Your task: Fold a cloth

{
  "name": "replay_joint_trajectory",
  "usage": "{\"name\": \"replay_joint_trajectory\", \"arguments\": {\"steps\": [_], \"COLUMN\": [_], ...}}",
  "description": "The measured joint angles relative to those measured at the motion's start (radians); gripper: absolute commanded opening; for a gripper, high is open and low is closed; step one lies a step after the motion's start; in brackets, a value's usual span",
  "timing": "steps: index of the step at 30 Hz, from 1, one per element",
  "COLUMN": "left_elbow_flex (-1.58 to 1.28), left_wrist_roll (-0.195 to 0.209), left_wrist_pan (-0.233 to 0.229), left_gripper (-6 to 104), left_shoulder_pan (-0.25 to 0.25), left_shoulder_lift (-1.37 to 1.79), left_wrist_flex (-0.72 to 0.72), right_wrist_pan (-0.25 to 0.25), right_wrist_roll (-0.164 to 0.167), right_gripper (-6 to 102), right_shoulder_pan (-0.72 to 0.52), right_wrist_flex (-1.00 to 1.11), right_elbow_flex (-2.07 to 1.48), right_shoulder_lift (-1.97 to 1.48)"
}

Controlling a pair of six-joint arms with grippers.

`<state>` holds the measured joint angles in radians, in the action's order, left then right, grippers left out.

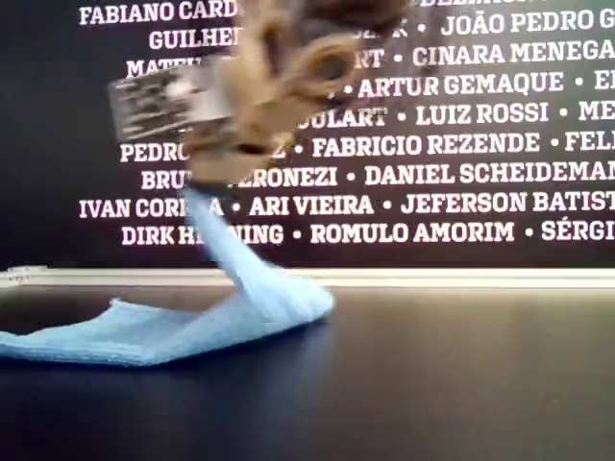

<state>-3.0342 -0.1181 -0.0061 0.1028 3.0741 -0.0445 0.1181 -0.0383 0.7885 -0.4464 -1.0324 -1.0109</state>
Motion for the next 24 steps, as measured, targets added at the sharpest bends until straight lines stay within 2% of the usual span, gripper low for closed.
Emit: {"name": "replay_joint_trajectory", "arguments": {"steps": [9, 16, 18, 24], "left_elbow_flex": [0.0, 0.0, 0.0, 0.0], "left_wrist_roll": [0.0, 0.0, 0.0, 0.0], "left_wrist_pan": [0.0, 0.0, 0.002, 0.0], "left_gripper": [61, 61, 61, 61], "left_shoulder_pan": [0.0, 0.0, -0.002, -0.002], "left_shoulder_lift": [0.0, 0.0, 0.0, 0.0], "left_wrist_flex": [0.0, 0.0, 0.0, 0.0], "right_wrist_pan": [0.0, 0.0, 0.0, 0.006], "right_wrist_roll": [0.0, 0.0, 0.0, 0.0], "right_gripper": [1, 4, 9, 41], "right_shoulder_pan": [0.144, 0.164, 0.164, 0.166], "right_wrist_flex": [0.0, 0.0, 0.0, 0.0], "right_elbow_flex": [0.433, 0.532, 0.532, 0.532], "right_shoulder_lift": [0.302, 0.437, 0.46, 0.491]}}
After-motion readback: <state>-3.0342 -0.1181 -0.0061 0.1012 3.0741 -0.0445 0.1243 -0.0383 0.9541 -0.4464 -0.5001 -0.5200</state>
